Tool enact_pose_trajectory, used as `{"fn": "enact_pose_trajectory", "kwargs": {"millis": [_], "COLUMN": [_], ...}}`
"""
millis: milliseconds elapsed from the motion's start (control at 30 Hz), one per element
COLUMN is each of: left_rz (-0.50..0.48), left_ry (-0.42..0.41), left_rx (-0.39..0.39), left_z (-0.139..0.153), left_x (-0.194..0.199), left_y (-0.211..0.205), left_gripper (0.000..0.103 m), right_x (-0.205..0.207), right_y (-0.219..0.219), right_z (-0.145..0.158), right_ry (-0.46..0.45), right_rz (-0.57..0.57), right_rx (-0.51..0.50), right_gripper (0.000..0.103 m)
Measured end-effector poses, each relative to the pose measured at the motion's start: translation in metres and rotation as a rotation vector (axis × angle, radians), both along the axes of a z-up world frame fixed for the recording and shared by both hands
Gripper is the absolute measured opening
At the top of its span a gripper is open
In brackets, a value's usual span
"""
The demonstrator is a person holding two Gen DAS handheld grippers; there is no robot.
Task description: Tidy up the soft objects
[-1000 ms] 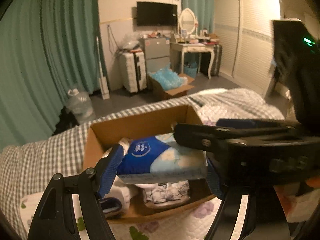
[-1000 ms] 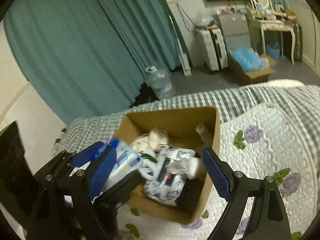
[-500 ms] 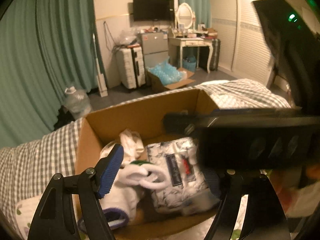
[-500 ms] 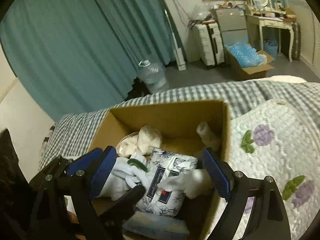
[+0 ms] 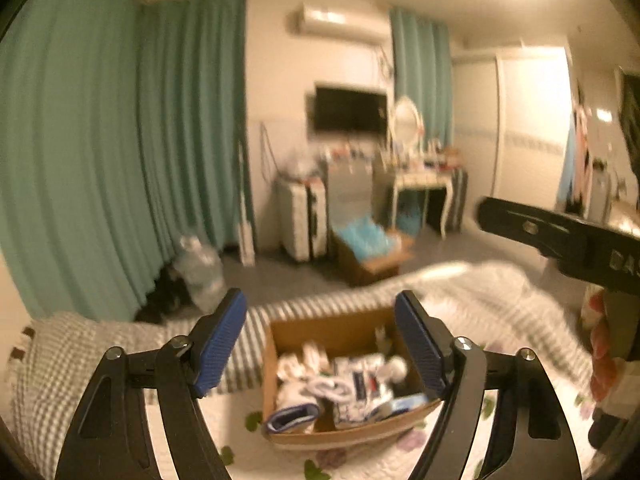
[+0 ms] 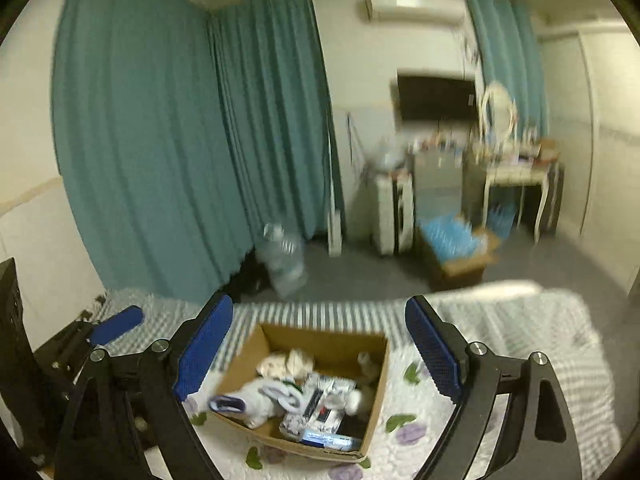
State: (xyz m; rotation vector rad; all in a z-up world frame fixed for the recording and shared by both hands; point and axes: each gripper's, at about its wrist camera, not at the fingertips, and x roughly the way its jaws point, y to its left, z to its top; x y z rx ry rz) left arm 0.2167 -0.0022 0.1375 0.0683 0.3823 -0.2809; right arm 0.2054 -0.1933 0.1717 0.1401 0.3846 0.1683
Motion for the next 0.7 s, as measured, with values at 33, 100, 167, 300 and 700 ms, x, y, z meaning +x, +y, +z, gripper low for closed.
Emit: {"fn": "enact_pose_trajectory", "kwargs": {"millis": [33,100,167,300,700], "left_rz": [0.007,0.020,0.027,0.063,0.072], "left_ry": [-0.018,-0.079,-0.130,-0.241,-0.208], "left_rx": [-0.015,-0.041,-0.043,-0.013,0.004], "left_z": [0.007,0.028,0.039,0.051,-0.017], "left_x": [-0.007,-0.034,-0.055,-0.098,-0.107], "left_y": [0.005,0.018,0.024,0.035,0.055], "left_gripper": [0.082,0.083,0.083,0.083,0.083], "right_x": [-0.014,-0.050,-0.079,-0.128,-0.138], "right_y": [0.000,0.002,0.004,0.011,0.028], "right_z": [0.010,0.030,0.042,0.047,-0.055], "right_ry": [-0.031,-0.109,-0.171,-0.266,-0.232], "right_rz": [-0.003,-0.008,-0.012,-0.014,-0.057], "right_rx": [-0.002,-0.002,-0.005,-0.026,-0.052], "right_gripper": [0.094,0.097,0.102,0.102,0.103]}}
